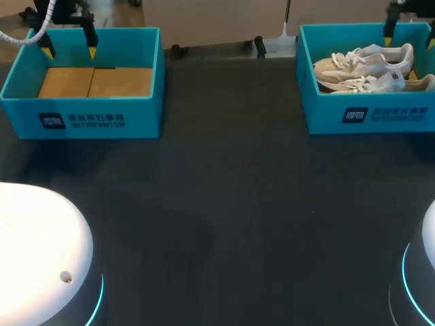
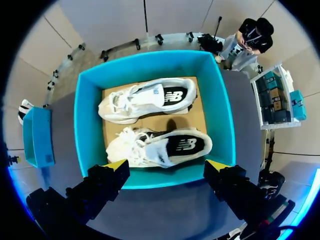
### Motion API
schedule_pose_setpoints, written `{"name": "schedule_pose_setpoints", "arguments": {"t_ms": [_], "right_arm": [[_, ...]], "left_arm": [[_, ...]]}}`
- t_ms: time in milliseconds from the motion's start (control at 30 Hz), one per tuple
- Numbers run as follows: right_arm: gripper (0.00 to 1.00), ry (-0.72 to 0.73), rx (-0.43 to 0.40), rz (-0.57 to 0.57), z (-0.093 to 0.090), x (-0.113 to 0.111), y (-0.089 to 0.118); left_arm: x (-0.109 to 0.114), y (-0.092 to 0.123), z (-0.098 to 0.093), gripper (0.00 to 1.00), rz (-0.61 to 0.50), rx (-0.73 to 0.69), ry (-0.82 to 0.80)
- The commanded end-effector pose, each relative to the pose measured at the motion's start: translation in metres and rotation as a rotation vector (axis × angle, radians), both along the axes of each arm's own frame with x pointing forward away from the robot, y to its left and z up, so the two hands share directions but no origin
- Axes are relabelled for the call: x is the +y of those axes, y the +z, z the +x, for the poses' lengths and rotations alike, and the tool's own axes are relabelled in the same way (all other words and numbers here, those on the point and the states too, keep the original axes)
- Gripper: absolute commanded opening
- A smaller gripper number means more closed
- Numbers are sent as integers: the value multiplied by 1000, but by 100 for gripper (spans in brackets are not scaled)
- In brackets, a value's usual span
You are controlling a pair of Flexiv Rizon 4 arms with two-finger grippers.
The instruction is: Take the shoe out of the shoebox, open the shoe tongue, remove and reinsert the insole, then place the shoe into the shoebox
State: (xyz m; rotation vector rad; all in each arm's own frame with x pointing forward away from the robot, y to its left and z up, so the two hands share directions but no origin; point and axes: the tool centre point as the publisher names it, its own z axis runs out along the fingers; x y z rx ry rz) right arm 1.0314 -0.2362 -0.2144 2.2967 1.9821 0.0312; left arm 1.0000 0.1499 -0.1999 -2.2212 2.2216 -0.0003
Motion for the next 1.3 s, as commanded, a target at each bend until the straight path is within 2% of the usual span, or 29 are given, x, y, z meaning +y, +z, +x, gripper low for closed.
{"name": "schedule_pose_setpoints", "arguments": {"t_ms": [33,267,533,800,1033,1067,1100,1200,1300], "right_arm": [[100,5,-2,-11,-1,-18,-9],[100,-10,-5,-51,-11,-48,-20],[100,23,-18,-62,-21,-65,-51],[100,24,-13,-71,-19,-71,-83],[100,25,-1,-77,-11,-79,-101],[90,25,0,-78,-10,-80,-103],[88,26,1,-78,-9,-81,-105],[91,34,9,-77,-6,-84,-110],[86,34,19,-76,-3,-87,-116]], "left_arm": [[0,0,0,100,0,0,0],[0,0,0,100,0,0,0],[0,0,0,100,0,0,0],[0,0,0,100,0,0,0],[0,0,0,100,0,0,0],[0,0,0,100,0,0,0],[0,0,0,100,0,0,0],[0,0,0,100,0,0,0],[0,0,0,100,0,0,0]]}}
